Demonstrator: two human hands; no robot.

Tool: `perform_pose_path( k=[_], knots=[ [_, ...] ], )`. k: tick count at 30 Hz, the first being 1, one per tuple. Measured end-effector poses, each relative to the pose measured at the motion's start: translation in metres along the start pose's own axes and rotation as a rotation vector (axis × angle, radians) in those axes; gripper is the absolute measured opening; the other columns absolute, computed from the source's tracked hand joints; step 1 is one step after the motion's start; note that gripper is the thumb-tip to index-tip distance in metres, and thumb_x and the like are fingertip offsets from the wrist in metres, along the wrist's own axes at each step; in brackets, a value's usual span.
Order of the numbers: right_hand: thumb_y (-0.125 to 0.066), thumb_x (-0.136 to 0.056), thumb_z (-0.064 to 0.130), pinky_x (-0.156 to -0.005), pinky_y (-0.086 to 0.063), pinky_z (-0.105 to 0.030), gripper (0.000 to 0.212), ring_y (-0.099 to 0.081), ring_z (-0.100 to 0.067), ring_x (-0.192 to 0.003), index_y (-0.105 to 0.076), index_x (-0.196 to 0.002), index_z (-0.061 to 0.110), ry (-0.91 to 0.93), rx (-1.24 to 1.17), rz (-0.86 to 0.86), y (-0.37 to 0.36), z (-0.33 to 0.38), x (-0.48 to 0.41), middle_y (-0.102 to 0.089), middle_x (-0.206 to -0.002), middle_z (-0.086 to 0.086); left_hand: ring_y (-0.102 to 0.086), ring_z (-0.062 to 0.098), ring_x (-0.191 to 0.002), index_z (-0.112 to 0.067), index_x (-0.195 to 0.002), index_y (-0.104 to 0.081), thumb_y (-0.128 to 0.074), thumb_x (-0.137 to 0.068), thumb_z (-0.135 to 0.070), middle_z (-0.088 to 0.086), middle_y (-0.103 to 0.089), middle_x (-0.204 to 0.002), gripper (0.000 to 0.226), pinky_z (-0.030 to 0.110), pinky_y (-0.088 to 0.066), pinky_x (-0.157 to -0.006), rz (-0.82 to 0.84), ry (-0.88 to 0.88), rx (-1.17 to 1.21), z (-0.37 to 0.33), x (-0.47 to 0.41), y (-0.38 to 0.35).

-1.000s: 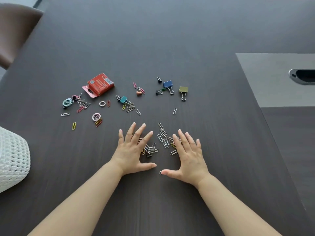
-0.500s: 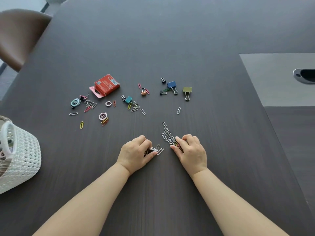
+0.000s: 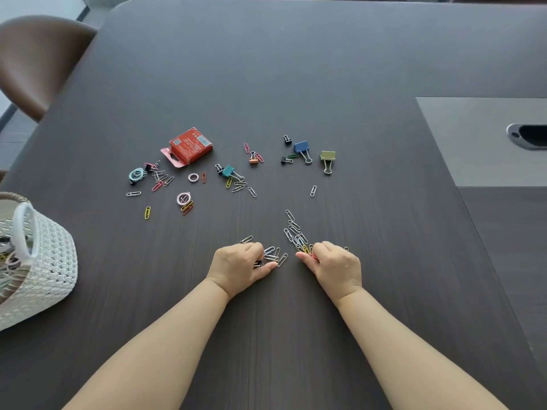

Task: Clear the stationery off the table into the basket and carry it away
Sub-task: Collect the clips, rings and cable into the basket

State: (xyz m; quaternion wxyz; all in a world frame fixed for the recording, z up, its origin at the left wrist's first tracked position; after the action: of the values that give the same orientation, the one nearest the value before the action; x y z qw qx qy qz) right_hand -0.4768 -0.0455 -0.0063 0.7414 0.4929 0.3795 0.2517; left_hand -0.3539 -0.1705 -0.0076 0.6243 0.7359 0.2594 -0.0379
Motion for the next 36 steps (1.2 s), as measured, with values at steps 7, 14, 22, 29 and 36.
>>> perform_pose_path(
  k=[7, 14, 22, 29, 36],
  knots=[
    [-0.06, -0.084, 0.043, -0.052, -0.032, -0.031, 0.044, -0.037, -0.022, -0.052, -0.04, -0.057, 0.015, -0.236, -0.387, 0.179, 0.018, 0.002, 0.015, -0.037, -0.049, 0.006, -0.04, 0.013, -0.041, -0.014, -0.054, -0.045, -0.023, -0.09, -0.065, -0.007, -0.042, -0.046, 0.066, 0.02, -0.029, -0.04, -0.072, 0.309, 0.192, 0.015, 0.033, 0.029],
    [-0.063, -0.084, 0.034, -0.048, -0.028, -0.019, 0.045, -0.033, -0.009, -0.047, -0.04, -0.05, 0.017, -0.337, -0.754, 0.15, 0.044, 0.096, 0.017, -0.033, -0.044, 0.009, -0.033, 0.012, -0.057, -0.015, -0.057, -0.041, -0.03, -0.088, -0.065, -0.014, -0.03, -0.051, 0.06, 0.018, -0.028, -0.051, -0.191, 0.382, 0.285, 0.055, 0.082, 0.135],
    [-0.063, -0.085, 0.032, -0.046, -0.024, -0.019, 0.047, -0.026, -0.009, -0.047, -0.034, -0.049, 0.022, -0.125, -0.907, 0.154, 0.059, 0.279, -0.024, -0.027, -0.043, 0.008, -0.042, 0.013, -0.044, -0.012, -0.057, -0.05, -0.038, -0.086, -0.062, -0.005, -0.047, -0.05, 0.058, 0.023, -0.037, -0.044, -0.292, 0.354, 0.06, 0.166, 0.123, 0.278],
    [-0.062, -0.085, 0.03, -0.046, -0.023, -0.023, 0.048, -0.024, -0.008, -0.047, -0.032, -0.048, 0.023, -0.021, -0.931, 0.118, 0.056, 0.384, -0.043, -0.027, -0.041, 0.008, -0.057, 0.013, -0.076, -0.019, -0.084, -0.073, -0.065, -0.08, -0.039, -0.006, -0.062, -0.085, 0.023, 0.033, -0.049, -0.07, 0.049, 0.451, 0.184, 0.265, 0.154, 0.28],
    [-0.056, -0.087, 0.036, -0.045, -0.024, -0.021, 0.043, -0.027, -0.011, -0.043, -0.036, -0.052, 0.02, 0.043, -0.833, 0.131, 0.036, 0.435, -0.049, -0.029, -0.044, 0.01, -0.055, 0.012, -0.101, -0.02, -0.1, -0.072, -0.062, -0.087, -0.01, -0.006, -0.064, -0.104, 0.02, 0.029, -0.048, -0.086, 0.136, 0.378, 0.19, 0.29, 0.189, 0.279]
  ],
)
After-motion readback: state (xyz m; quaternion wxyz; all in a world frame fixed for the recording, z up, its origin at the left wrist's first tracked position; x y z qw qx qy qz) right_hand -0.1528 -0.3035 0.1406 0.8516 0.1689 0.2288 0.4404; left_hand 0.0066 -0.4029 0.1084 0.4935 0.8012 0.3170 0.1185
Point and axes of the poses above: each hand's wrist, its own x-axis away from the middle knuckle, its own y-axis out of the back of the hand, z = x × y, the point moved 7 cm from there along -x, towards the middle knuckle
